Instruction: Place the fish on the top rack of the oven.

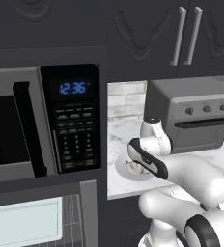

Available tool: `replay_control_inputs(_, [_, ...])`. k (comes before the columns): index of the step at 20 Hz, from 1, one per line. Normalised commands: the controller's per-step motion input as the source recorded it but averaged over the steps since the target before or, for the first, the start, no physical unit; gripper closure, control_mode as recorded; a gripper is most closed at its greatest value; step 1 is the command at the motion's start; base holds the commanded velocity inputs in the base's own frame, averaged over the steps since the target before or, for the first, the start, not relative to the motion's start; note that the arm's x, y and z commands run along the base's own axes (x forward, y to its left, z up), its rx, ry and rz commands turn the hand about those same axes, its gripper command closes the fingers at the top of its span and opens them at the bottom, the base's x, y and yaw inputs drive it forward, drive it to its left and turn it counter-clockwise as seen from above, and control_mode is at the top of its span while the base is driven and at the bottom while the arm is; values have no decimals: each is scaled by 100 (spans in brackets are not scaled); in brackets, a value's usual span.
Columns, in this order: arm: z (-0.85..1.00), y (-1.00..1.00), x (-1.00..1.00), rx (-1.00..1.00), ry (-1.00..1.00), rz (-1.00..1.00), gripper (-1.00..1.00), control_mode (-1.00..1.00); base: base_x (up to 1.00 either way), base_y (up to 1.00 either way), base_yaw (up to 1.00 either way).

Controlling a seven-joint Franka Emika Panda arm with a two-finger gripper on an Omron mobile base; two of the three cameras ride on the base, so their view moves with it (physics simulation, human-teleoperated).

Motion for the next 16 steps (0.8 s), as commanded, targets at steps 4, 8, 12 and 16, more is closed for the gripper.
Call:
replay_control_inputs(4, [-14, -1, 8, 0, 0, 0, -100, -100, 0, 0, 0])
replay_control_inputs(8, [-16, 0, 21, 0, 0, 0, -100, -100, 0, 0, 0])
replay_control_inputs(12, [-30, -1, 21, 0, 0, 0, -100, -100, 0, 0, 0])
replay_control_inputs(16, [-30, 0, 11, 0, 0, 0, -100, -100, 0, 0, 0])
